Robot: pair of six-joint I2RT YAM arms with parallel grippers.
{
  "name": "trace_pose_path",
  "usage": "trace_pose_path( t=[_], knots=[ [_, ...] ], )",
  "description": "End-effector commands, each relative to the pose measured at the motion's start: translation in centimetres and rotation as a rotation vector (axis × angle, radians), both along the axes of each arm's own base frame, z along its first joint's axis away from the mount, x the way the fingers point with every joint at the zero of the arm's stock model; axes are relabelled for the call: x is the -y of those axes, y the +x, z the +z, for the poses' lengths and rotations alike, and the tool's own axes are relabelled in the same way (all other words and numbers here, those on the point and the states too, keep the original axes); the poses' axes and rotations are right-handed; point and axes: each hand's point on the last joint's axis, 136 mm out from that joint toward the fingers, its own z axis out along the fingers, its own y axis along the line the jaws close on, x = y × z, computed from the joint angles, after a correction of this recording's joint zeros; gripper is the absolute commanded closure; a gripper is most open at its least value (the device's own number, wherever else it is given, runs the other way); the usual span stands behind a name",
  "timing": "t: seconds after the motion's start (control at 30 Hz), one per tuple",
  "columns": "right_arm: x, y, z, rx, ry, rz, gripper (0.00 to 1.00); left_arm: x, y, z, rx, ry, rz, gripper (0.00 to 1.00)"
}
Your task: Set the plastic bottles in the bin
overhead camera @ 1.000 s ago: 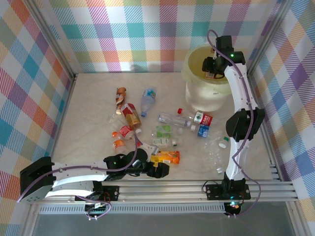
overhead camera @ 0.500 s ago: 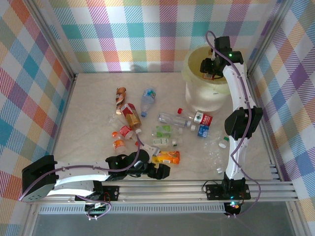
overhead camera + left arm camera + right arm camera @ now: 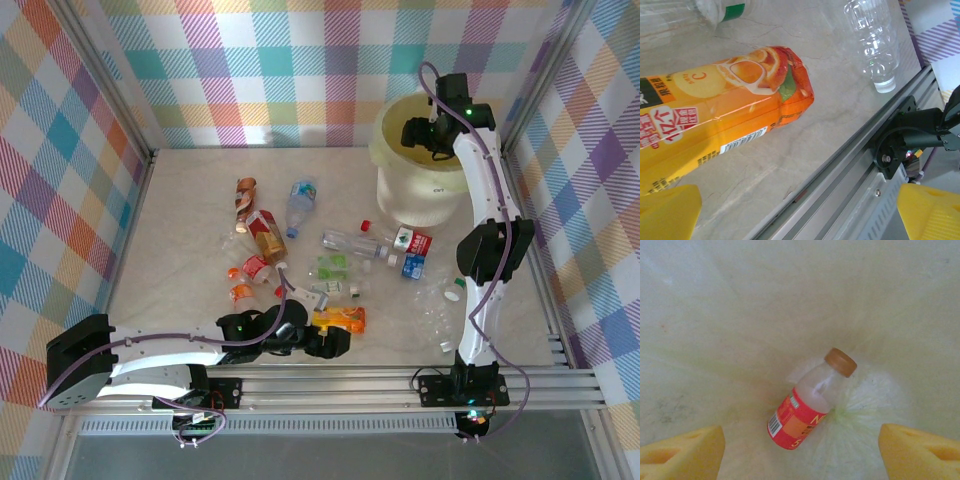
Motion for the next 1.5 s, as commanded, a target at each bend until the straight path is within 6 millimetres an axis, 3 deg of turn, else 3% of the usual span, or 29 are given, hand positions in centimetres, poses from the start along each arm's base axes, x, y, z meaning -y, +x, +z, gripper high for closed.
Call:
trace_pose_path(
  t=[0.0,0.1,0.4,0.5,0.63,0.9,1.27,1.47],
  knots=[
    [0.3,-1.9,4.9,0.089,0.015,0.005,0.18,0.0,0.2,1.5,0.047,-0.007,0.001,0.00],
    [0.8,-2.8,7.0,0.144,0.000,0.000,0.18,0.0,0.3,2.0,0.071,-0.008,-0.011,0.00],
    [-0.2,-7.5,13.5,0.327,0.012,0.064,0.18,-0.7,-0.1,3.1,0.148,-0.010,-0.063,0.00],
    [-0.7,-9.8,14.4,0.350,0.004,0.076,0.18,-1.1,-0.2,3.7,0.176,-0.011,-0.080,0.00],
    [-1.4,-13.4,14.3,0.349,-0.027,0.086,0.18,-1.3,-0.6,4.8,0.216,-0.028,-0.119,0.00],
    [-1.6,-21.4,9.9,0.253,-0.041,0.048,0.22,-0.5,-2.2,6.5,0.241,-0.070,-0.246,0.00],
    [0.8,-29.4,-0.8,-0.078,-0.018,-0.071,0.22,1.4,-3.3,5.9,0.212,-0.096,-0.341,0.00],
    [0.9,-32.9,-6.7,-0.236,0.024,-0.103,0.22,1.9,-3.3,4.9,0.191,-0.081,-0.347,0.00]
  ],
)
